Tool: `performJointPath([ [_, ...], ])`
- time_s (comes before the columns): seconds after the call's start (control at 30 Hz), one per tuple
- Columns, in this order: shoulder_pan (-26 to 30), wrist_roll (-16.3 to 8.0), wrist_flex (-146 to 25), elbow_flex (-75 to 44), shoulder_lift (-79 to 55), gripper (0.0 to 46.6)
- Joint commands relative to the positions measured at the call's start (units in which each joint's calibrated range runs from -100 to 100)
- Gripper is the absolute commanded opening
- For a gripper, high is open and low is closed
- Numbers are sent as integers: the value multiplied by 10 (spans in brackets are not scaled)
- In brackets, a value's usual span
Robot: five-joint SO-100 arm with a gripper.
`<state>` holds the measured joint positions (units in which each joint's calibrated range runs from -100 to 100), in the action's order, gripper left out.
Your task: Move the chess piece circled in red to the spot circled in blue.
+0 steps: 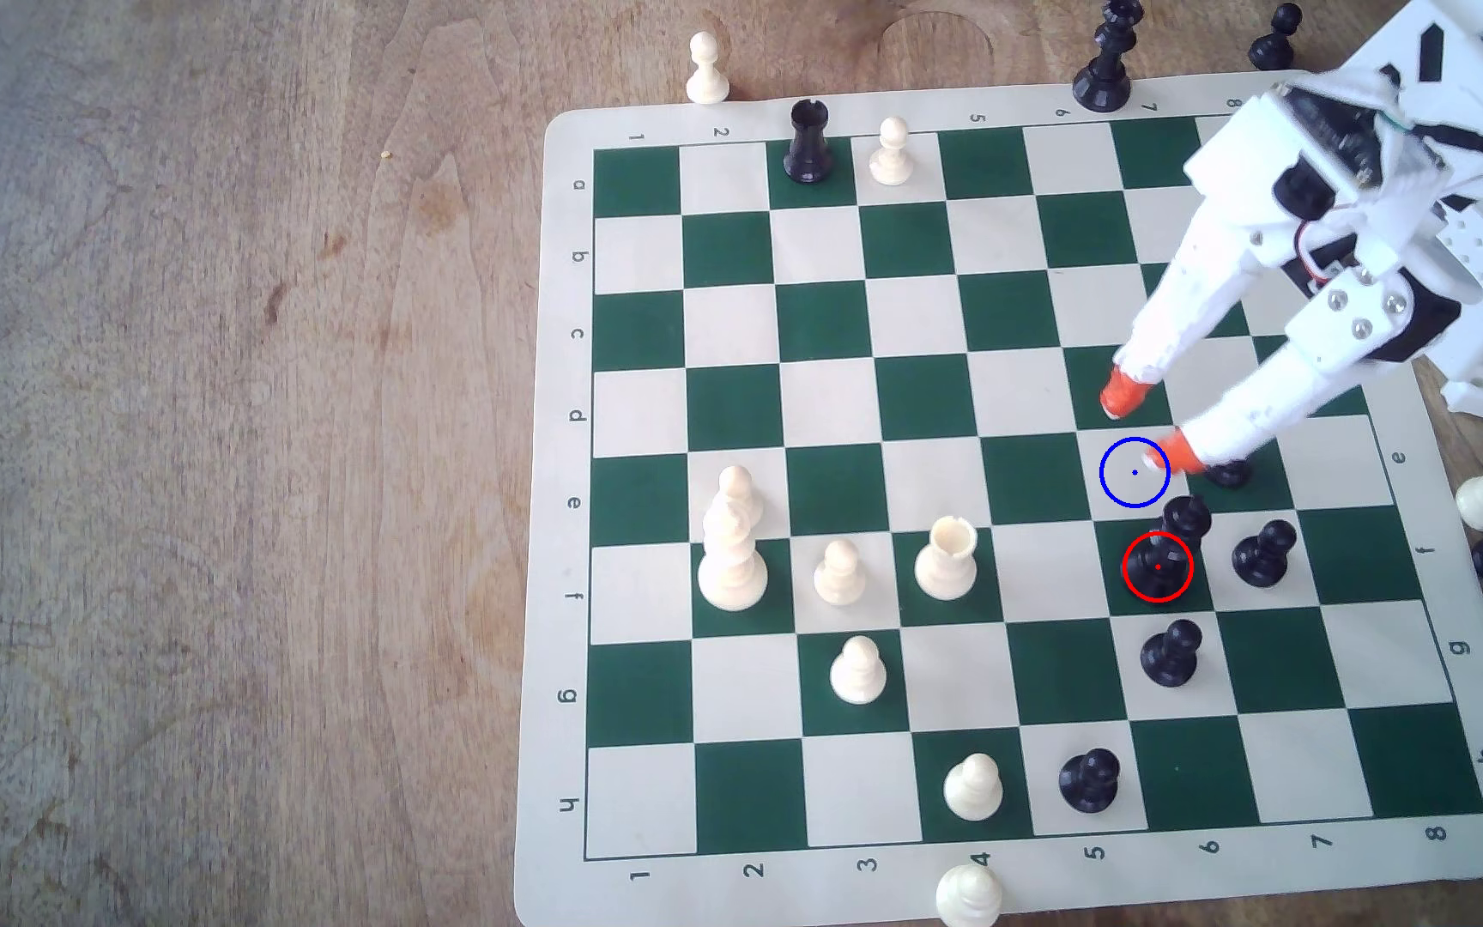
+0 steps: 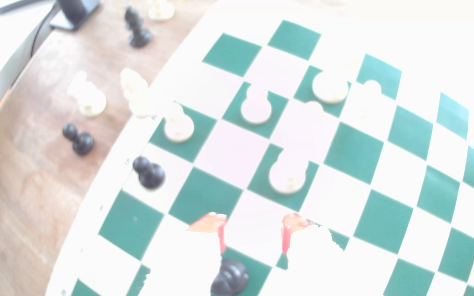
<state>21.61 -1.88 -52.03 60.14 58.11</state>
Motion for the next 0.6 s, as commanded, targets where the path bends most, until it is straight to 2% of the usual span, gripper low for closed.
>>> performJointPath([
  [0.0,7,-6,-33,-69,-18,178],
  [0.2,31,-17,-109,-98,-54,186],
  [0.57,39,-23,-61,-27,-98,196],
])
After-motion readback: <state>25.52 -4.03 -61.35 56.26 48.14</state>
